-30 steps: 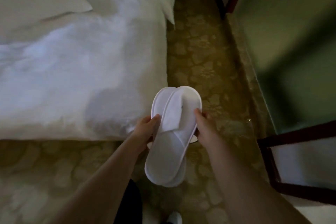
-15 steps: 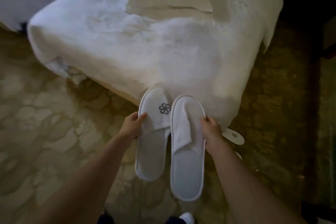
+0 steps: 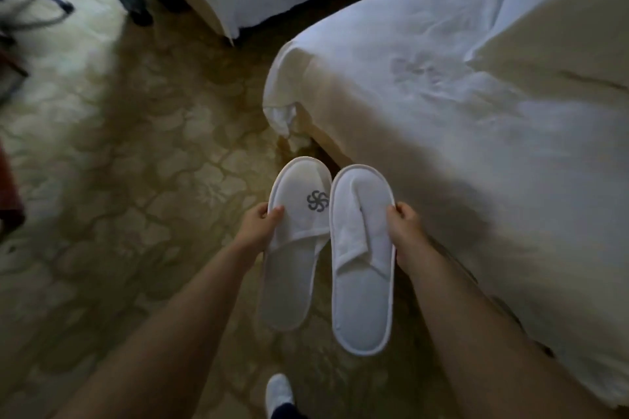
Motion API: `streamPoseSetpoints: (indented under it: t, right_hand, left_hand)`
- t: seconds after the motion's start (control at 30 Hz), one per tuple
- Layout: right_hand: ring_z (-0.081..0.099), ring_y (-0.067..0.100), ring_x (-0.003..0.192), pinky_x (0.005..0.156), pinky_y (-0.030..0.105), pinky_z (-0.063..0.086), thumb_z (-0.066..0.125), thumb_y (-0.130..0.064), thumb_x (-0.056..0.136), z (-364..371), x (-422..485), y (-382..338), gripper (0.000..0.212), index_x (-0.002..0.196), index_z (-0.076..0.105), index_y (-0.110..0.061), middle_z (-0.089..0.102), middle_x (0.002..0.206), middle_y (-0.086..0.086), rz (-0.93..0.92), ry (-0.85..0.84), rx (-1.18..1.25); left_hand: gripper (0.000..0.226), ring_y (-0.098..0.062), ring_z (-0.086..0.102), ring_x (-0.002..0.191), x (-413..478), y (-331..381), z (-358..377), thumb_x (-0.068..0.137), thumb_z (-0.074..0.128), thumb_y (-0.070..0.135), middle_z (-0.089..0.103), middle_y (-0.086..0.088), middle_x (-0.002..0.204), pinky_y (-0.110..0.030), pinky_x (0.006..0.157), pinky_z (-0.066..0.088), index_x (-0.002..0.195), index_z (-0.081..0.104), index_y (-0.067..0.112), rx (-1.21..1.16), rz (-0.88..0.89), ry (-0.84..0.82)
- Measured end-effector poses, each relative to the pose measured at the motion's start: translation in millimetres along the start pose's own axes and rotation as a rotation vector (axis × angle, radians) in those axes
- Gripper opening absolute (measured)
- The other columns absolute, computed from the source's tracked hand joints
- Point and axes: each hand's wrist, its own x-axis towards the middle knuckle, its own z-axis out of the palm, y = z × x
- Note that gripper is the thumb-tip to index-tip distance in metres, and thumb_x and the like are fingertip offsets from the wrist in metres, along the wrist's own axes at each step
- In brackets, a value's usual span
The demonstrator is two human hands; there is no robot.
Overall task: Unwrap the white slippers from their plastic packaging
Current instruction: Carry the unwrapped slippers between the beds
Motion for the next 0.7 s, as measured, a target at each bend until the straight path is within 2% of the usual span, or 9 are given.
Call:
streamPoseSetpoints:
  t: [0.13,0.2,0.3,0.43,0.53,0.6,0.7]
  right_hand:
    - [0.052,0.01,0.076,0.06,0.024,0.041,0.041,-0.03,0.094,83,7,-43,0.016,0.1,0.055,-0.023,0.054,0.085,-0.003,-0.005,-0.103,-0.04]
    - [0.052,0.011,0.077,0.066,0.026,0.043,0.041,-0.028,0.094,118,7,-62,0.02,0.106,0.056,-0.021,0.056,0.094,0.002,-0.016,-0.135,-0.055]
    - [0.051,0.013,0.08,0.069,0.026,0.041,0.04,-0.026,0.095,167,12,-88,0.027,0.113,0.057,-0.015,0.056,0.104,0.006,-0.064,-0.155,-0.105]
    - [0.052,0.019,0.093,0.073,0.029,0.043,0.038,-0.026,0.096,221,25,-114,0.031,0.118,0.056,-0.013,0.056,0.11,0.007,-0.086,-0.218,-0.144]
    - [0.051,0.013,0.083,0.06,0.022,0.04,0.037,-0.025,0.097,251,41,-132,0.026,0.109,0.057,-0.013,0.056,0.107,0.007,-0.101,-0.249,-0.175]
    - [0.052,0.014,0.084,0.066,0.025,0.044,0.037,-0.025,0.097,270,55,-148,0.023,0.106,0.055,-0.015,0.055,0.106,0.007,-0.101,-0.269,-0.183]
    - [0.052,0.02,0.097,0.076,0.032,0.043,0.037,-0.024,0.098,297,85,-176,0.029,0.116,0.056,-0.011,0.055,0.111,0.009,-0.097,-0.276,-0.19]
  left_hand:
    - [0.035,-0.023,0.052,0.088,37,-8,-80,0.096,0.049,0.02,0.058,-0.014,0.097,-0.032,0.074,0.042,0.116,0.061,-0.005,-0.012,-0.022,0.09]
    - [0.033,-0.022,0.051,0.086,51,-10,-114,0.095,0.049,0.02,0.057,-0.014,0.095,-0.032,0.072,0.042,0.112,0.063,-0.005,-0.03,-0.029,0.135]
    - [0.025,-0.02,0.049,0.082,72,-13,-158,0.095,0.049,0.022,0.057,-0.013,0.091,-0.026,0.058,0.04,0.104,0.064,0.004,-0.059,-0.054,0.195]
    - [0.025,-0.02,0.052,0.081,99,-20,-200,0.095,0.049,0.023,0.058,-0.013,0.093,-0.025,0.057,0.04,0.105,0.063,0.005,-0.106,-0.095,0.255]
    - [0.034,-0.021,0.053,0.086,121,-21,-221,0.094,0.05,0.024,0.059,-0.013,0.095,-0.028,0.064,0.045,0.113,0.063,-0.001,-0.127,-0.12,0.285]
    - [0.035,-0.022,0.055,0.089,140,-16,-233,0.094,0.051,0.026,0.06,-0.012,0.098,-0.036,0.077,0.05,0.113,0.063,0.001,-0.154,-0.137,0.306]
    - [0.025,-0.023,0.056,0.091,178,1,-244,0.094,0.051,0.027,0.061,-0.012,0.098,-0.045,0.09,0.051,0.106,0.063,0.009,-0.186,-0.149,0.332]
